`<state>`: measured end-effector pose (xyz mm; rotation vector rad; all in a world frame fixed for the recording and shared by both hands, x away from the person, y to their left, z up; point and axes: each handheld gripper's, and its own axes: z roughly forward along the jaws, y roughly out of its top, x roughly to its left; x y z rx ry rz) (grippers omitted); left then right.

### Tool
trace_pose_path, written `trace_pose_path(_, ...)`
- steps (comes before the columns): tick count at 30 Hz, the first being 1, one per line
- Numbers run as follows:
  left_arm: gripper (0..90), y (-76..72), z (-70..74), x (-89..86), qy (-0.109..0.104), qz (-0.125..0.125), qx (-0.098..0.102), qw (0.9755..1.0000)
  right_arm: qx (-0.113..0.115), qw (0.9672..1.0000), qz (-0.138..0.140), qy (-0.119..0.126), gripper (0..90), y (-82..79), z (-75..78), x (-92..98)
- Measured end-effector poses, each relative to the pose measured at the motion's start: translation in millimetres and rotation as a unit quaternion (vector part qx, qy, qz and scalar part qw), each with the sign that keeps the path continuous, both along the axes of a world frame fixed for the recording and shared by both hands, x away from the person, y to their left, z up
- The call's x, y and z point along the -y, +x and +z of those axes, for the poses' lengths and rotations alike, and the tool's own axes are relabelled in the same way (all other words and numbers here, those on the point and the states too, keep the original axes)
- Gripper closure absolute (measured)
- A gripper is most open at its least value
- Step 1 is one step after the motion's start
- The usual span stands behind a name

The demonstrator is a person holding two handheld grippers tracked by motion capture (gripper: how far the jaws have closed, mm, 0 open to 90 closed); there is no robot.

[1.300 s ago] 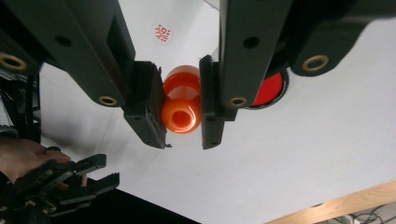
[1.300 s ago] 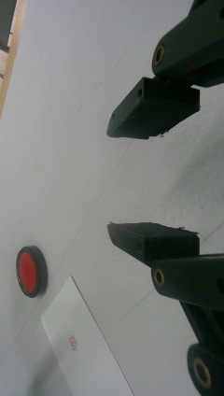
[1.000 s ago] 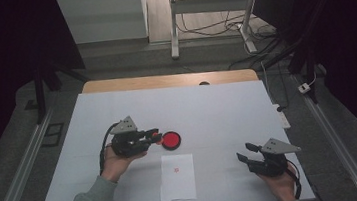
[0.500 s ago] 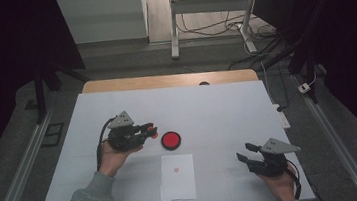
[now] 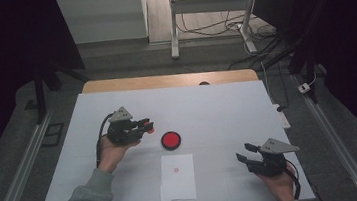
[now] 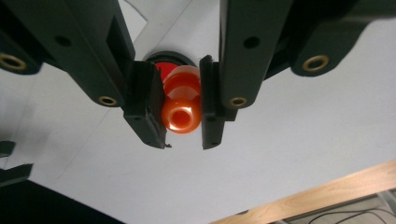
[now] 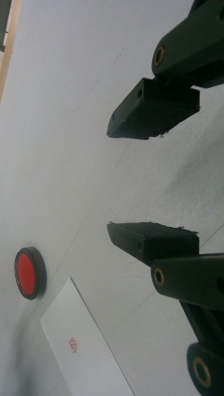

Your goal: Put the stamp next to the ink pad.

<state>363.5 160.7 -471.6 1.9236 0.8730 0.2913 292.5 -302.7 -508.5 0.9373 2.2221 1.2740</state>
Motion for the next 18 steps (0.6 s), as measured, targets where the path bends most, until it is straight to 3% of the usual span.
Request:
trace_pose_path(10, 72.3, 21.4, -21.2, 11.7, 0.028, 0.01, -0.014, 0.9995, -0.003, 1.0, -0.005, 0.0, 46.0, 0.4, -0.4, 0.4)
trace_pose_path(18, 72.2, 27.9, -32.5, 13.6, 0.057, 0.016, -0.02, 0.998, -0.004, 1.0, -0.006, -0.001, 46.2, 0.8, -1.6, 1.0)
